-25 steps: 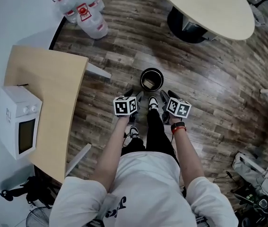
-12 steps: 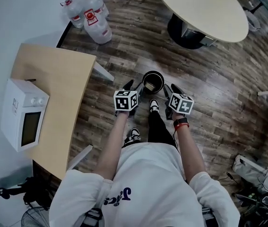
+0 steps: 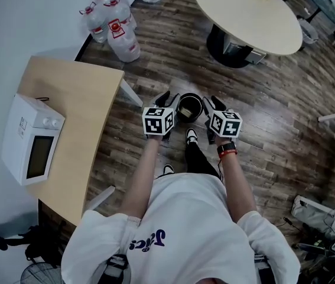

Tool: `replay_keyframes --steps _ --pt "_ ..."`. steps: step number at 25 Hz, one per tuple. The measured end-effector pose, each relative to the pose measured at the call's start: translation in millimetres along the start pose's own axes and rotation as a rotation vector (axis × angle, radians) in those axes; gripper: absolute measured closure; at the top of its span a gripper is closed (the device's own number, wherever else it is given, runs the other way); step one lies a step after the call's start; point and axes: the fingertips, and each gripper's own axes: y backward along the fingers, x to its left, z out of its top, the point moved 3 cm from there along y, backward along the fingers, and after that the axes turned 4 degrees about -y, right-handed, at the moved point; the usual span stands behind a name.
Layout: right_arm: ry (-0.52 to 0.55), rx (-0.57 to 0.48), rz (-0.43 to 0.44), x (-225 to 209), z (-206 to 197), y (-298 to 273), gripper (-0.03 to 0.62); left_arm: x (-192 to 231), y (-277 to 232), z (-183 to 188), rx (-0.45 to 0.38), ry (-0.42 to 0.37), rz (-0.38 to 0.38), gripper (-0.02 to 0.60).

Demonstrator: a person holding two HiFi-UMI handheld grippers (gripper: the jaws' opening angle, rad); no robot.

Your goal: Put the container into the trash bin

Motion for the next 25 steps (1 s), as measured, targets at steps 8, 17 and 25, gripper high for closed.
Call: replay_keyframes --steps 8,17,25 --pt "0.033 -0.069 0.008 23 22 30 0.462 -12 33 26 -0.067 -0.049 0.001 0.445" --pt "0.084 -0.158 -0.005 44 31 62 0.518 -31 61 35 -0.112 -0.098 -0.023 0.484" --pt "0.087 -0.232 -0.018 58 39 86 0.569 -34 83 36 -0.161 -0.121 -0.008 0.535"
